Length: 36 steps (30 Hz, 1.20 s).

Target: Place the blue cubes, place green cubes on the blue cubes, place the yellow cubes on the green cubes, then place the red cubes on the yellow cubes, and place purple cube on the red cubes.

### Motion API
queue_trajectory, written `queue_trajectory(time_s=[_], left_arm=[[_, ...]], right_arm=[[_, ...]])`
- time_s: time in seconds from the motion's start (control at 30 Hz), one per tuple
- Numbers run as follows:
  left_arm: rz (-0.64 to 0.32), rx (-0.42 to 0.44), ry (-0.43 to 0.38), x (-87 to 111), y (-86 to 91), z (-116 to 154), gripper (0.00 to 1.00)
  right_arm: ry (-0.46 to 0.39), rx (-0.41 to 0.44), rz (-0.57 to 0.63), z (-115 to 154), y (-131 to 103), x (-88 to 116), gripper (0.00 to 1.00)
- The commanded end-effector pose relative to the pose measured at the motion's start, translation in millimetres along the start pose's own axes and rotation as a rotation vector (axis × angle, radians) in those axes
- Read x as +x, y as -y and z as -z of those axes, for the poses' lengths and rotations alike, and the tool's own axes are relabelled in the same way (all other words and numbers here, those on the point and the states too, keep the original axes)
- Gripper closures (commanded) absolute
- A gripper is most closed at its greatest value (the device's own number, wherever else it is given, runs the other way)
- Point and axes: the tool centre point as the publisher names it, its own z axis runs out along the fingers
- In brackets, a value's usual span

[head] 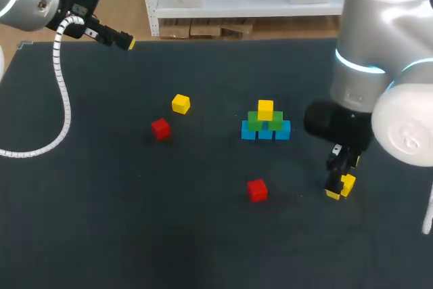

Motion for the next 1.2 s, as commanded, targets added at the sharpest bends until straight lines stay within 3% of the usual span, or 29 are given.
queue_trajectory(time_s=[0.03, 0.5, 0.6, 0.67, 0.93, 1.2], left_arm=[[-0.002, 0.004, 0.004, 0.9, -1.1, 0, 0.0], [-0.002, 0.004, 0.004, 0.9, -1.1, 0, 0.0], [-0.002, 0.004, 0.004, 0.9, -1.1, 0, 0.0], [-0.002, 0.004, 0.004, 0.9, -1.1, 0, 0.0], [-0.002, 0.004, 0.004, 0.9, -1.1, 0, 0.0], [-0.002, 0.004, 0.004, 0.9, -1.1, 0, 0.0]], right_arm=[[-0.015, -0.013, -0.002, -9, 3, -6, 0.0], [-0.019, -0.034, -0.019, -21, 9, -6, 0.13], [-0.016, -0.032, -0.022, -21, 9, -6, 0.26], [-0.016, -0.03, -0.029, -21, 10, -5, 0.51], [-0.026, -0.03, -0.024, -22, 10, -5, 0.99], [-0.025, 0.021, 0.011, -1, 12, -8, 1.0]])
